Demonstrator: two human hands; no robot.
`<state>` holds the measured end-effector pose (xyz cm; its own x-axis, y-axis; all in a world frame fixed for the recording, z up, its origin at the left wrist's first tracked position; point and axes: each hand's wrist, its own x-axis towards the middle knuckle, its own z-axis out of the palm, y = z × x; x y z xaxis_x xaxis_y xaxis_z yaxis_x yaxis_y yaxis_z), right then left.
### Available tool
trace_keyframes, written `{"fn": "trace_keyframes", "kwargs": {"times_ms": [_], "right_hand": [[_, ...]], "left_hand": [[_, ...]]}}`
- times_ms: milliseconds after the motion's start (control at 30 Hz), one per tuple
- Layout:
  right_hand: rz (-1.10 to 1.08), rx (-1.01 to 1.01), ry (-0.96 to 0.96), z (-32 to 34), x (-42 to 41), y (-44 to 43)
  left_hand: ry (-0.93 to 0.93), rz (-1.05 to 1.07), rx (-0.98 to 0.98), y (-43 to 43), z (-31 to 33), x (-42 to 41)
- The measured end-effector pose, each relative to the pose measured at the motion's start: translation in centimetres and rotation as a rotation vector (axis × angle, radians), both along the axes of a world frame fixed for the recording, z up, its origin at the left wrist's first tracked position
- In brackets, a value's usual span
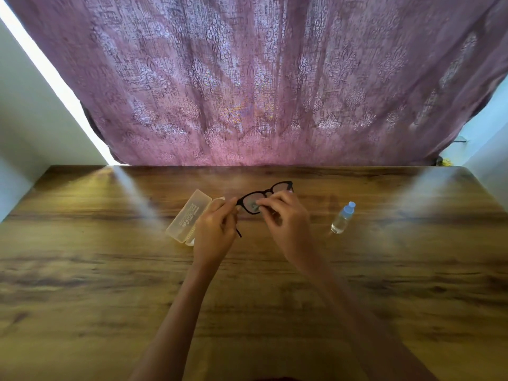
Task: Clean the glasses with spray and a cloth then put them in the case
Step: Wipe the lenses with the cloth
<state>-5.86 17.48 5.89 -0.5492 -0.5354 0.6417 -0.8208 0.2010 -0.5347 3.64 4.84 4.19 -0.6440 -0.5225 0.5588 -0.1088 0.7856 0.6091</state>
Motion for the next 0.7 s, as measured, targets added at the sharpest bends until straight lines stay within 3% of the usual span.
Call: {"fn": "trace_keyframes", "kwargs": {"times_ms": [333,700], "right_hand": [[-0.131,0.007,-0.031,1.2,-0.2,-0.8],[-0.048,0.04,0.034,1.7,1.5,-1.2]], "left_hand": [[0.042,-0.03,0.001,0.1,0.0,0.0],[0.009,-0.028,-0.042,0.1,0.1,0.2]]}}
